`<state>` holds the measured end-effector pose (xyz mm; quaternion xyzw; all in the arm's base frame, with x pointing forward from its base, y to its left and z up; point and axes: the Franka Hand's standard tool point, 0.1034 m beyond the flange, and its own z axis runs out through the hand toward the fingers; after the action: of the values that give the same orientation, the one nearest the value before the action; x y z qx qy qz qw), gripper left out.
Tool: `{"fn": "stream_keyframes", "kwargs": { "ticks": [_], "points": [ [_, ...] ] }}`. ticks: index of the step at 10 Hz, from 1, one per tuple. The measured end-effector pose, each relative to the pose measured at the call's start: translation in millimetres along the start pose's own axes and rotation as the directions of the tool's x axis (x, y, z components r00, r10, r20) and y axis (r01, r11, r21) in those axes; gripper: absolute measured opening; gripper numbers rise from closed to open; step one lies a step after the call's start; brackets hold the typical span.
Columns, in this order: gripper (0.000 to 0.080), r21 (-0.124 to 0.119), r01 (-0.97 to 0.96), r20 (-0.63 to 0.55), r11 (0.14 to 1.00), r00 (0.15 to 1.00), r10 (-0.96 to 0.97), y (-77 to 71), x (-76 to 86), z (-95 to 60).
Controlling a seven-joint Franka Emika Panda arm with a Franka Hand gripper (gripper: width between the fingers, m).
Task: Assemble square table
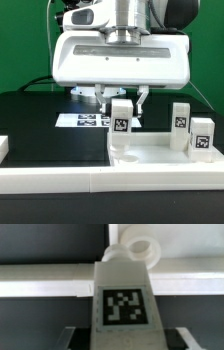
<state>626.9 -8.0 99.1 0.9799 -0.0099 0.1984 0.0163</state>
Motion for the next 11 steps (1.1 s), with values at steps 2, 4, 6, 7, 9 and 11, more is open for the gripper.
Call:
{"fn": "stream_keyframes", "kwargs": {
  "ticks": [2, 4, 6, 7, 9, 11],
  "points": [
    [0.0290, 0.010, -0.011, 0.007, 1.000, 1.000, 0.011, -8.3, -1.5, 1.4],
    [0.0290, 0.025, -0.024, 0.019, 0.999, 1.000, 0.023, -21.6, 2.2, -0.1],
    [0.0290, 0.020, -0.015, 0.020, 1.000, 1.000, 0.015, -24.4, 2.9, -0.5],
    [0.0290, 0.019, -0.011, 0.020, 1.000, 1.000, 0.011, -24.9, 2.7, -0.3],
    [0.0290, 0.018, -0.013, 0.021, 1.000, 1.000, 0.012, -24.1, 2.4, 0.1],
    [0.0290, 0.015, -0.018, 0.017, 1.000, 1.000, 0.018, -16.8, 5.5, 0.6]
  ]
}}
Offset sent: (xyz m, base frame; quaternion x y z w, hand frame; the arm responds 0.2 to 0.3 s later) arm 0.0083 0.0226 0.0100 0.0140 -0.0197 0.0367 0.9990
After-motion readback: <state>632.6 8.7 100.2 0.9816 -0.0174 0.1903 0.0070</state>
